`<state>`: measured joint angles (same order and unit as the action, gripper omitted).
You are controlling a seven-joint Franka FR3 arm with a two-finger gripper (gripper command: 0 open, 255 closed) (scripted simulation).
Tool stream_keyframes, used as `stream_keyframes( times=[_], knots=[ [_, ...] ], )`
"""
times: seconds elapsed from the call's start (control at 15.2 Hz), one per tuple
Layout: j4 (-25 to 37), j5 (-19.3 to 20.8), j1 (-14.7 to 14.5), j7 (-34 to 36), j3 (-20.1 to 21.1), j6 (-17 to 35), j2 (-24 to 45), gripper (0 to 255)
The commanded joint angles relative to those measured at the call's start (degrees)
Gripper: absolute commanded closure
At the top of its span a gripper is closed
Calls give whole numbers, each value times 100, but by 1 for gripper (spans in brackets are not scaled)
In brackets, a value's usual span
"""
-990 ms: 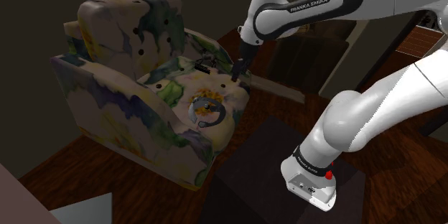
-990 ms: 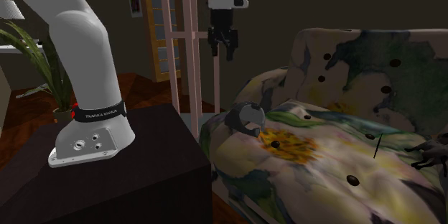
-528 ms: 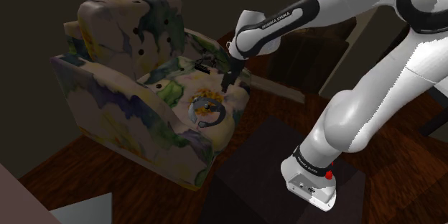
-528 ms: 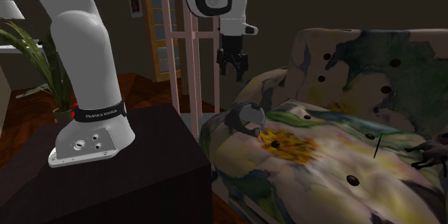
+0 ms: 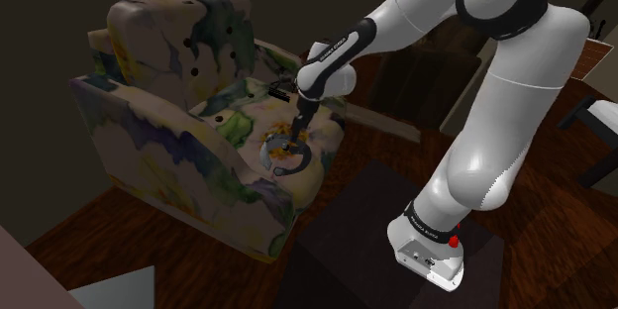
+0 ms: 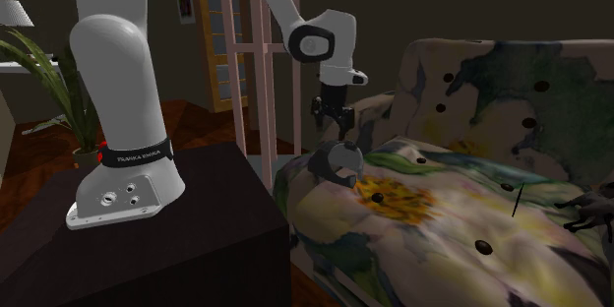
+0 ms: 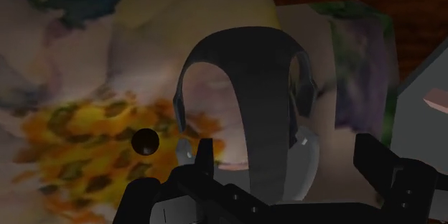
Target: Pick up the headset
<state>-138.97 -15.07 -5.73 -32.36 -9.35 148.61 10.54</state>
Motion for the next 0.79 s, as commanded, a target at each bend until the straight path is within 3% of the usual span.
stream_keyframes(
  times=[0.0,0.53,0.59,0.73],
  knots=[
    [86,-158,50,-191,53,143,246,0],
    [146,-482,155,-468,222,576,760,0],
    [140,-487,154,-470,225,584,762,255],
    [136,-487,156,-473,225,586,759,255]
  ],
)
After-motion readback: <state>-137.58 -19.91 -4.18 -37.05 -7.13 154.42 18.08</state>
